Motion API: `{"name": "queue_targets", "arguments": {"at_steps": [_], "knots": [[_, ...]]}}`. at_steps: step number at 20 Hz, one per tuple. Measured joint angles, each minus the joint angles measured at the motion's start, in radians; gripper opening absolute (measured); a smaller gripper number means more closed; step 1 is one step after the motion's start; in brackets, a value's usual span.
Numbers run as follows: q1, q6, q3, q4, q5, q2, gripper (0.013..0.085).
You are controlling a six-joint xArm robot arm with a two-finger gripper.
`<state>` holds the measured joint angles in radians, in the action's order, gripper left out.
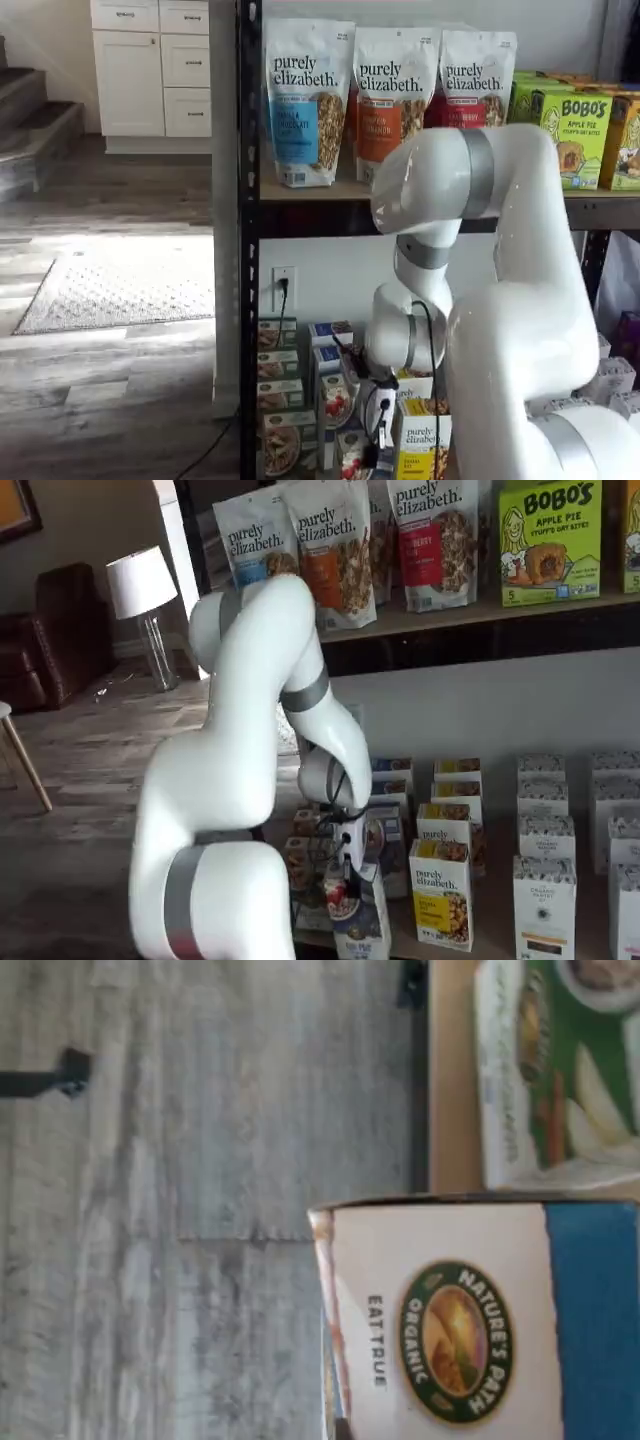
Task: Pick up the blue and white box that is on the bottom shelf, the second box from the left
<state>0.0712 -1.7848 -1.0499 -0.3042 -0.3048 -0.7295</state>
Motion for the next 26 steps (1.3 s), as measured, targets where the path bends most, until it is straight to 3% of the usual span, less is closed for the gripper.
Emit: {"name": "queue_targets", "arguments": {"at_steps": [2,6,10,14,19,26], "knots": [[0.013,-0.015,0.082,-0.026,0.03,0.053,0.045],[0.031,-0.005,0.222,-0.031,0.059,0.165,0.045],[0.048,-0.005,0.34,-0.052,0.031,0.301,0.045],[0.061,0.046,0.431,-0.018,-0.021,0.443,0.045],[0.074,0.2,0.53,0.12,-0.126,0.666,0.045],[0.078,0.238,0.564,0.124,-0.397,0.967,0.045]]}}
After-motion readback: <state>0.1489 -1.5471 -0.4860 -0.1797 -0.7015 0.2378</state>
